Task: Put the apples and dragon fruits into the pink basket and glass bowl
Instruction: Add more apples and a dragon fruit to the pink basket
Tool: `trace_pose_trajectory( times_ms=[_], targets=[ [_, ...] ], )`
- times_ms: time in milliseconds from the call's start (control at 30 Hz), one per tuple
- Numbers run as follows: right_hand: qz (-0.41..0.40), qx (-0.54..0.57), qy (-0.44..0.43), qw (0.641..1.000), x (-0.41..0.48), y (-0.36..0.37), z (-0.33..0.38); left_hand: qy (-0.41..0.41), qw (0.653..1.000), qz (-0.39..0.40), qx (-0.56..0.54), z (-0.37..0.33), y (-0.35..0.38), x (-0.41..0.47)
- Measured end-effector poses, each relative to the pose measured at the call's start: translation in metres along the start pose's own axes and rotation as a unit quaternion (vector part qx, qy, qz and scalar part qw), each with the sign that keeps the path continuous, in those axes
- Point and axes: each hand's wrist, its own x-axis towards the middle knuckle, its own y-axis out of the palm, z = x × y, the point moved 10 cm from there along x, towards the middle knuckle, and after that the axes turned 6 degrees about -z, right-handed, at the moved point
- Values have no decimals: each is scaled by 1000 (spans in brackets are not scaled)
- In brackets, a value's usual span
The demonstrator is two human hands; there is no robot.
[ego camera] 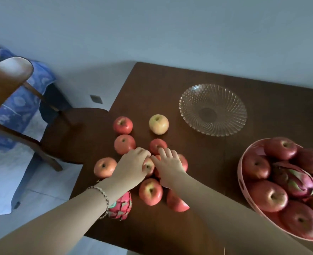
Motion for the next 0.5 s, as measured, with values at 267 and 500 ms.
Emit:
trace_pose_trajectory(
  times_ms=[267, 500],
  targets=[
    [4, 131, -27, 991, 5, 7, -1, -1, 998, 33, -58, 16, 20, 0],
    [39, 51, -83, 994, 11, 17, 7, 9, 996, 13, -92, 22, 23, -1]
  ],
)
